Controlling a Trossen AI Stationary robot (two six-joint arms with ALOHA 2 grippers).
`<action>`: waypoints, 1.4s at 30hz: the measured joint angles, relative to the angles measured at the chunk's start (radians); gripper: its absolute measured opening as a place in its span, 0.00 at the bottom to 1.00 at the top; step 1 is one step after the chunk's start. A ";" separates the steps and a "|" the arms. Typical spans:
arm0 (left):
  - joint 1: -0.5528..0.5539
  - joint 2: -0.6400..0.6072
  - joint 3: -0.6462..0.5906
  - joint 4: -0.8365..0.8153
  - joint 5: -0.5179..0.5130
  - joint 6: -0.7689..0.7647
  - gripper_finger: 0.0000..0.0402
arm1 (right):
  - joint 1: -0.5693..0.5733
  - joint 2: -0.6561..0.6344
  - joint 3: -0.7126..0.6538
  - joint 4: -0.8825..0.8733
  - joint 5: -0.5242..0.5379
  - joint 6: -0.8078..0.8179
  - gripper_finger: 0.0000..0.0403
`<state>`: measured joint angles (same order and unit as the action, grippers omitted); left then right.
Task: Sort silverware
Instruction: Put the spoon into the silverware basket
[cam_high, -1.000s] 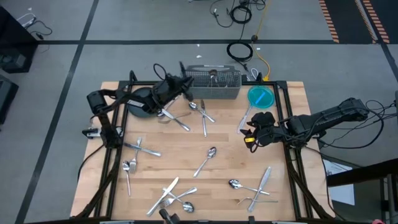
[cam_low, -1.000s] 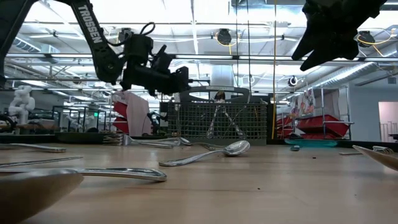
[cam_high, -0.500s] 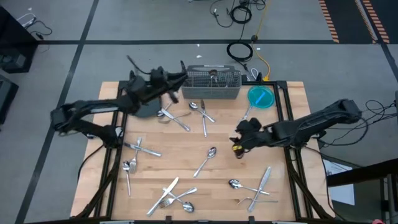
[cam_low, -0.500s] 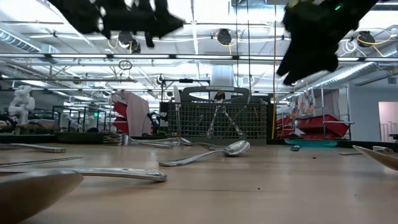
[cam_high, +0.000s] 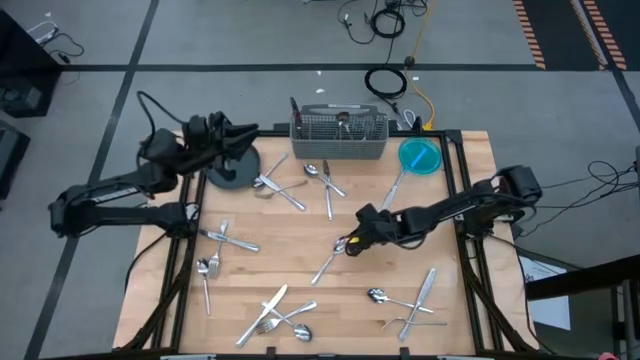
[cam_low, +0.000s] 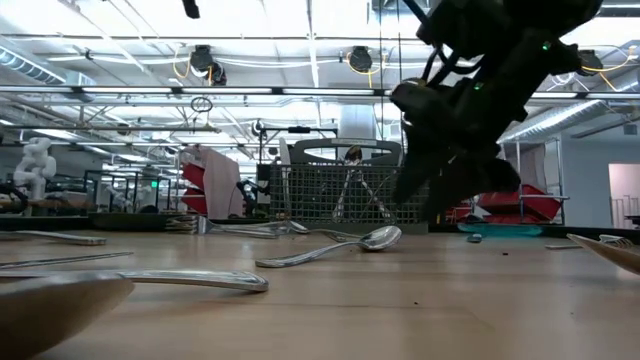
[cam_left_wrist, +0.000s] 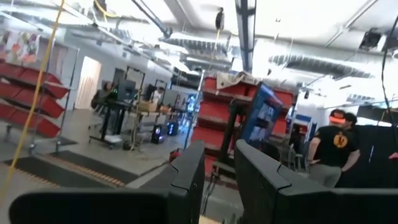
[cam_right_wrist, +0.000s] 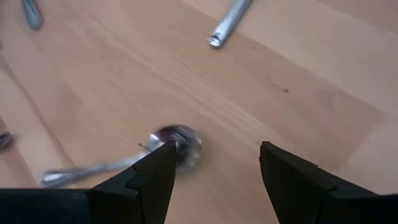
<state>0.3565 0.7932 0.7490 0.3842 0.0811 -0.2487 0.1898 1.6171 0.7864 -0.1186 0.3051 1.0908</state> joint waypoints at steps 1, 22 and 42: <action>0.000 -0.009 0.000 -0.016 0.000 -0.001 0.23 | 0.000 0.008 0.000 0.014 0.001 0.005 0.54; 0.000 -0.029 0.000 -0.061 0.020 0.002 0.23 | -0.008 0.067 0.000 0.103 -0.046 0.014 0.54; 0.001 -0.029 -0.001 -0.080 0.021 0.002 0.23 | -0.005 0.155 0.002 0.186 -0.076 -0.003 0.54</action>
<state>0.3576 0.7643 0.7483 0.3045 0.1017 -0.2463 0.1844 1.7720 0.7889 0.0673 0.2294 1.0880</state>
